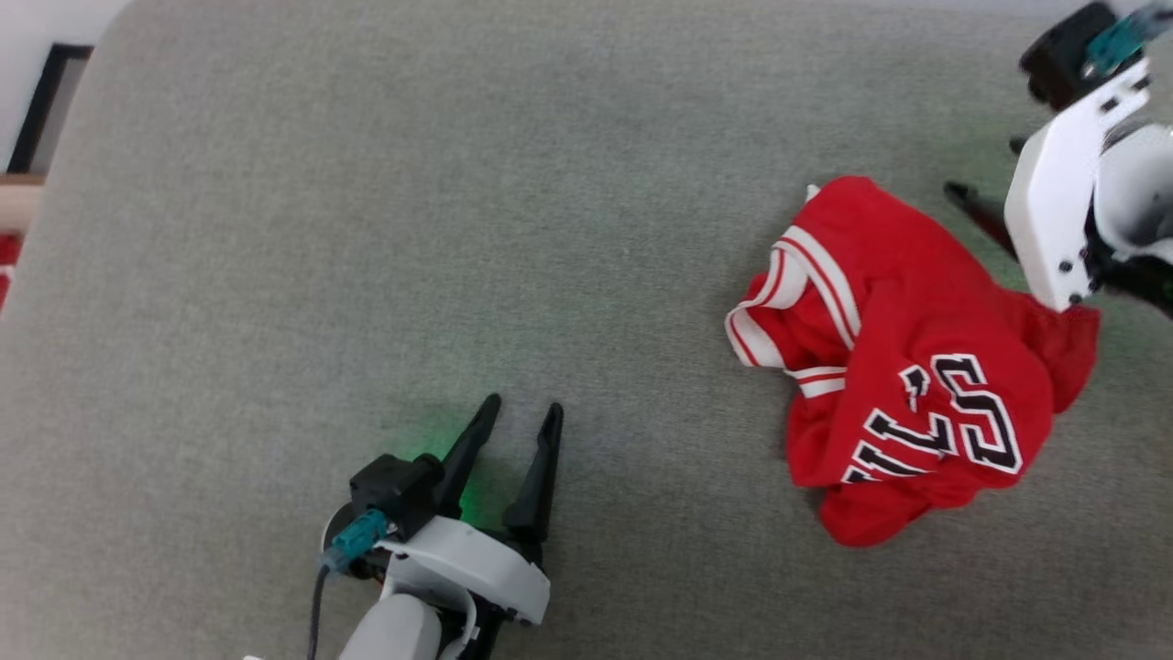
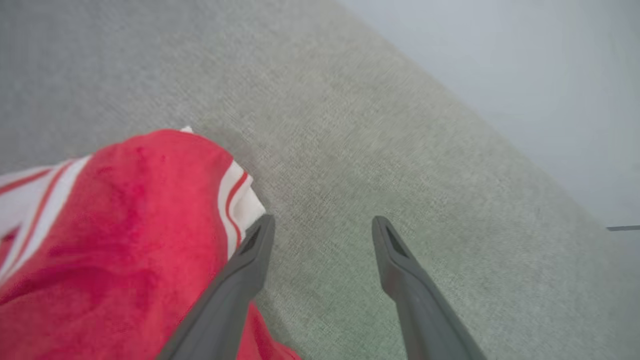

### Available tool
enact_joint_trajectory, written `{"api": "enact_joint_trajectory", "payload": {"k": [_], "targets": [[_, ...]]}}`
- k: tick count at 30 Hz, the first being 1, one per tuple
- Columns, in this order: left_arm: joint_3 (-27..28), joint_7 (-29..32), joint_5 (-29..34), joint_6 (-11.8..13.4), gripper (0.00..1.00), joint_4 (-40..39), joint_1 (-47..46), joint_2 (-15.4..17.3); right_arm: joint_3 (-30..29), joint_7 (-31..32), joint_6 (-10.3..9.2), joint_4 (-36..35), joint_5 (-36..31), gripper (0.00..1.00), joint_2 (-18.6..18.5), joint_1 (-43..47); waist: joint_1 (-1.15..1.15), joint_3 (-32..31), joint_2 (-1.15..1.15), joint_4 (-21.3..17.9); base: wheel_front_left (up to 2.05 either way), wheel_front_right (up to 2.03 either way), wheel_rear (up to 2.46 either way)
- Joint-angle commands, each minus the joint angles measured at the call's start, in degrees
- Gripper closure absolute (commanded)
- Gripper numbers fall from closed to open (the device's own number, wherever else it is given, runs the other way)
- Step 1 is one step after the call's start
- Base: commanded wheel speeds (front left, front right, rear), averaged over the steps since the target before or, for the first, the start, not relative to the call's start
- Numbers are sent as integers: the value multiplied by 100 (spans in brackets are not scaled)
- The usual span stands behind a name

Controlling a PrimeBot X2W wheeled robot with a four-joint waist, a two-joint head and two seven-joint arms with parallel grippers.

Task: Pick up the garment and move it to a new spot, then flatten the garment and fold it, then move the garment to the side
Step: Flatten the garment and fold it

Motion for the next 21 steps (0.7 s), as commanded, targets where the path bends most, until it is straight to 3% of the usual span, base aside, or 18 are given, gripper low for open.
{"api": "enact_joint_trajectory", "payload": {"k": [1, 21], "targets": [[-2, 18, -40, 13, 0, 82, 38, 9, 188, 21, 0, 56, 7, 0, -45, -76, 0, 94, 0, 123, 0, 0, 0], [-138, 37, -179, 14, 0, 164, -20, -2, 1746, -217, 1, -282, 816, 0, -16, -211, 0, 95, 0, 167, 0, 0, 0]]}}
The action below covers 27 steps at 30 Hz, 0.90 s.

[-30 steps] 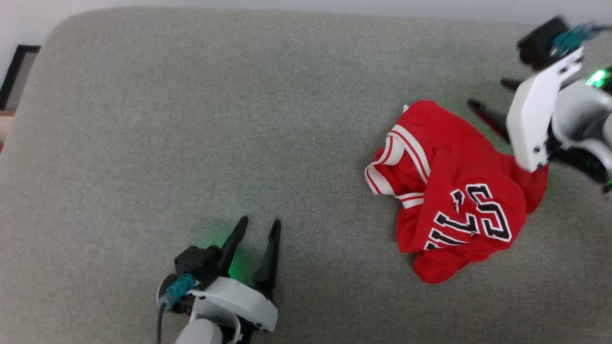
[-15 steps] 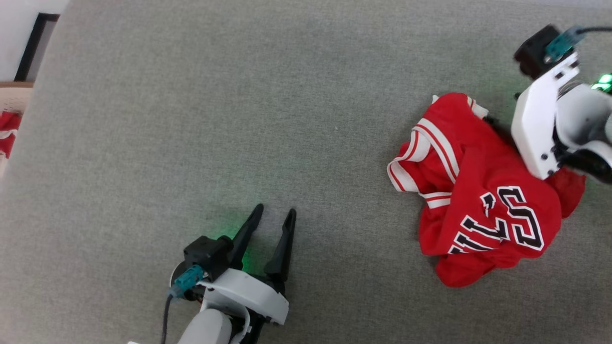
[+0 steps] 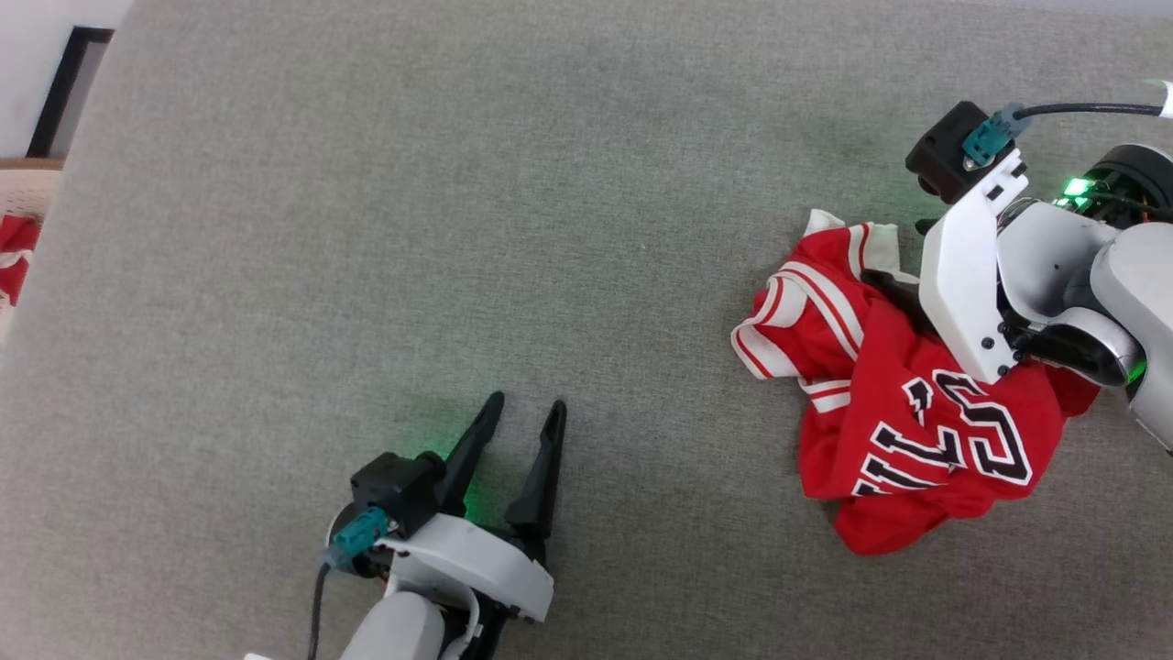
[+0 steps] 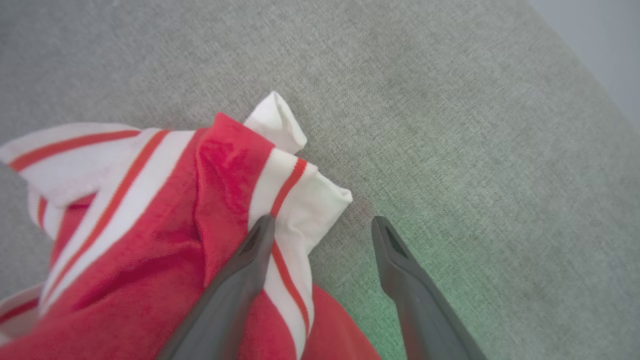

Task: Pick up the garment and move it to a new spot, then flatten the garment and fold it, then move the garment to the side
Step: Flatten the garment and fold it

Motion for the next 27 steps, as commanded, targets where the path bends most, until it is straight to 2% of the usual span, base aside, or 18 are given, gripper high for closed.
{"api": "enact_joint_trajectory", "payload": {"k": [1, 2, 3, 4, 6, 17, 22, 27], "targets": [[-44, 62, -51, 18, 0, 109, 21, 15, 180, 54, 2, 5, 68, 0, 23, -27, 0, 13, 0, 28, 0, 0, 0], [-44, 62, -51, 18, 0, 109, 21, 15, 180, 54, 2, 5, 68, 0, 23, -27, 0, 13, 0, 28, 0, 0, 0], [-55, 62, -75, 18, 0, 110, 19, 15, 255, 84, 2, 1, 94, 19, 15, -37, 0, 15, 0, 40, 0, 0, 0], [-57, 62, -76, 19, 0, 111, 21, 15, 327, 93, 3, -13, 123, 55, 0, -57, 0, 15, 0, 52, 0, 0, 0], [-64, 62, -105, 19, 0, 106, 40, 15, 397, 53, 3, -11, 194, 100, -25, -91, 0, 7, 0, 71, 0, 0, 0], [52, 49, -116, 19, 0, 140, 88, 23, 329, -628, 2, 222, 519, 100, -170, -336, 0, -149, 0, 28, 0, 0, 0], [134, 37, -65, 18, 0, 125, 152, 20, 40, -1066, 2, 460, 697, 100, -308, -255, 0, -288, 0, -82, 0, 0, 0], [250, 37, 0, 17, 0, 96, 253, 14, -305, -1419, 2, 651, 873, 100, -613, 52, 0, -454, 0, -290, 0, 0, 0]]}}
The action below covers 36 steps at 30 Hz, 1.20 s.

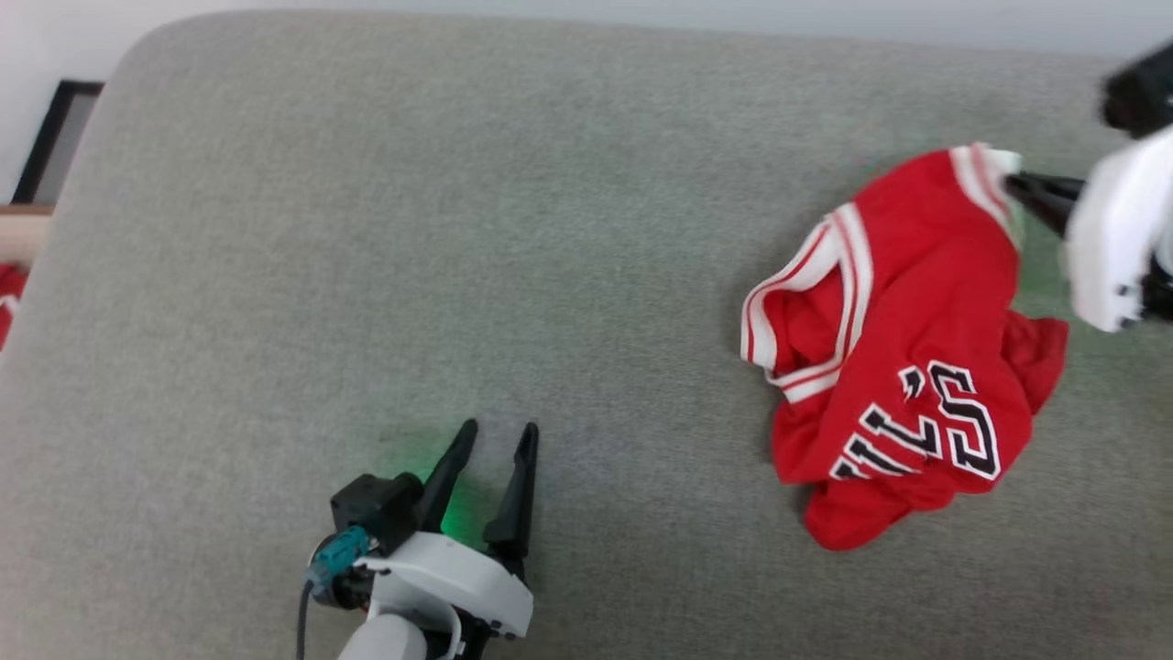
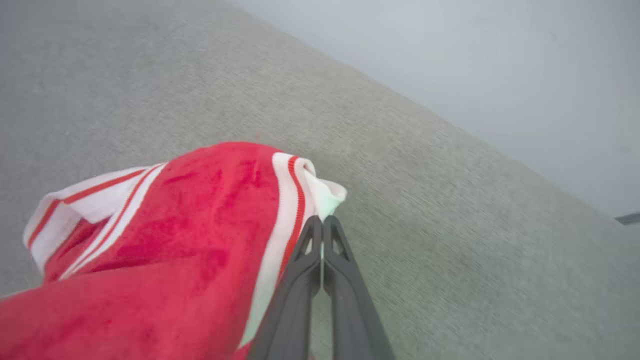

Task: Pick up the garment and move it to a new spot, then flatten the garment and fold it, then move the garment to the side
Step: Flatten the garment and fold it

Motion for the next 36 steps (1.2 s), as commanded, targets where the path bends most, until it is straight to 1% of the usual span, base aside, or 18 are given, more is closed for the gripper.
{"api": "enact_joint_trajectory", "payload": {"k": [1, 5, 8, 12, 16, 18, 25, 28, 29, 30, 31, 32, 33, 36], "targets": [[24, 6, 54, 15, 0, 4, 96, 12, -141, -106, 0, 63, 64, 100, -117, 164, 0, -131, 0, -158, 0, 0, 0], [106, 5, 104, 14, 0, -71, 130, 9, -567, -392, 0, 339, 234, 100, -437, 589, 0, -222, 0, -354, 0, 0, 0], [127, 5, 131, 14, 0, -136, 128, 10, -933, -632, 0, 732, 232, 100, -677, 908, 0, -251, 0, -459, 0, 0, 0], [169, 5, 158, 14, 0, -189, 84, 12, -1406, -1002, 0, 1436, 61, 100, -765, 1203, 0, -240, 0, -553, 0, 0, 0], [168, 5, 183, 14, 0, -209, 85, 33, -1802, -1299, 0, 2212, -106, 100, -636, 1410, 0, -248, 0, -601, 0, 0, 0], [164, 5, 176, 14, 0, -207, 94, 49, -1961, -1418, 0, 2573, -166, 100, -515, 1454, 0, -261, 0, -613, 0, 0, 0], [191, 5, 155, 14, 0, -240, 149, 117, -2200, -1773, -2, 3720, -567, 100, -121, 1510, 0, -352, 0, -683, 0, 0, 0], [186, 5, 133, 14, 0, -263, 174, 154, -2267, -1863, -1, 3993, -574, 100, 130, 1542, 0, -419, 0, -760, 0, 0, 0], [175, 5, 96, 14, 0, -286, 180, 167, -2273, -1918, -2, 4054, -608, 100, 151, 1559, 0, -445, 0, -795, 0, 0, 0], [142, 6, 63, 14, 0, -305, 175, 189, -2304, -1991, -2, 4097, -602, 93, 189, 1586, 0, -470, 0, -830, 0, 0, 0], [111, 5, 33, 14, 0, -327, 154, 221, -2375, -2090, -1, 4102, -526, 64, 258, 1623, 0, -495, 0, -869, 0, 0, 0], [62, 5, -9, 14, 0, -358, 111, 260, -2479, -2214, -1, 4095, -427, 14, 332, 1667, 0, -526, 0, -907, 0, 0, 0], [-3, 5, -39, 14, 0, -383, 56, 328, -2534, -2354, -2, 4094, -409, 0, 369, 1723, 0, -565, 0, -945, 0, 0, 0], [-246, 5, -136, 14, 0, -487, -189, 606, -2727, -2855, -1, 3996, -235, 0, 477, 1954, 0, -702, 0, -1062, 0, 0, 0]]}}
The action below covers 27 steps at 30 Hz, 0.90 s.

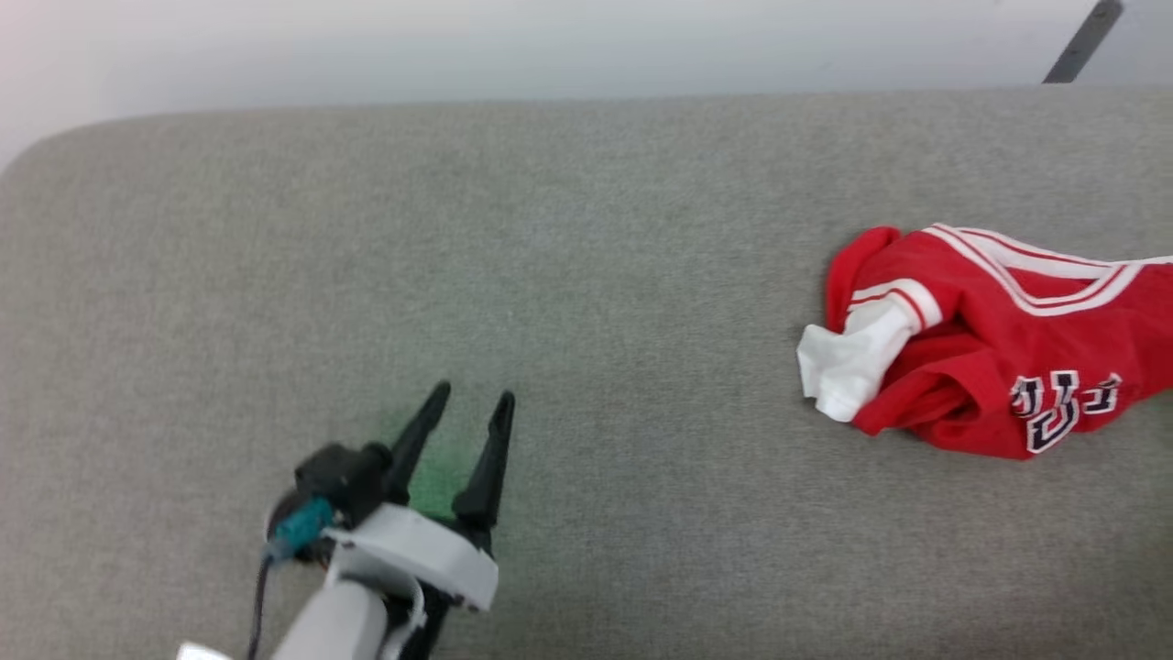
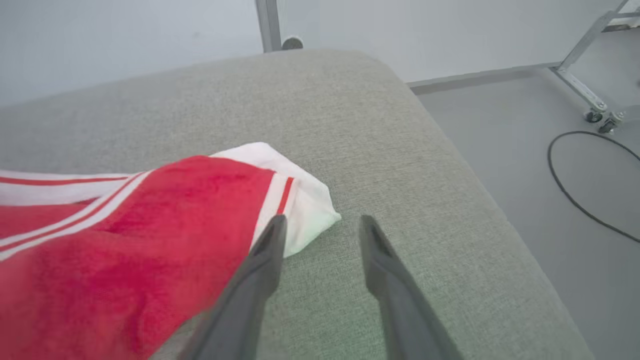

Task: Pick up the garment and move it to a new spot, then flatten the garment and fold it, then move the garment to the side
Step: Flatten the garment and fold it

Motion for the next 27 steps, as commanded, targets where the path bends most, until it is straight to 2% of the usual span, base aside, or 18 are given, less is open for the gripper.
{"api": "enact_joint_trajectory", "payload": {"k": [1, 4, 7, 10, 13, 17, 20, 24, 27], "targets": [[-182, 2, -59, 13, 0, -81, -228, 202, -111, -270, -4, -141, 120, 0, 87, 231, 0, -188, 0, -172, 0, 0, 0], [-632, 92, -307, 13, 0, -149, -653, 605, -256, -596, -4, -610, 231, 0, 125, 585, 0, -338, 0, -335, 0, 0, 0], [-1274, 630, -811, 12, 0, -326, -1205, 1036, -441, -705, -4, -1314, 203, 0, 178, 1002, 0, -461, 0, -533, 0, 0, 0], [-2054, 1530, -1466, 12, 0, -513, -1783, 1454, -852, -718, -4, -2098, -18, 0, 195, 1339, 0, -545, 0, -759, 0, 0, 0], [-2778, 2677, -2414, 10, 0, -642, -2380, 1678, -1373, -708, -4, -2835, -350, 0, 376, 1812, 0, -572, 0, -975, 0, 0, 0], [-3343, 4052, -3757, 10, 0, -551, -3137, 1642, -1988, -708, -4, -3620, -792, 0, 620, 2271, 0, -472, 0, -1212, 0, 0, 0], [-3579, 4563, -4263, 10, 0, -219, -3631, 1501, -2429, -556, -4, -4071, -1099, 0, 845, 2565, 0, -308, 0, -1401, 0, 0, 0], [-3804, 4796, -4662, 10, 0, 223, -4108, 1224, -2974, -196, -4, -4677, -1558, 0, 1249, 2812, 0, -80, 0, -1662, 0, 0, 0], [-4063, 4745, -4622, 10, 0, 546, -4394, 1189, -3311, 104, -4, -5151, -1901, 0, 1570, 2958, 0, 51, 0, -1836, 0, 0, 0]]}}
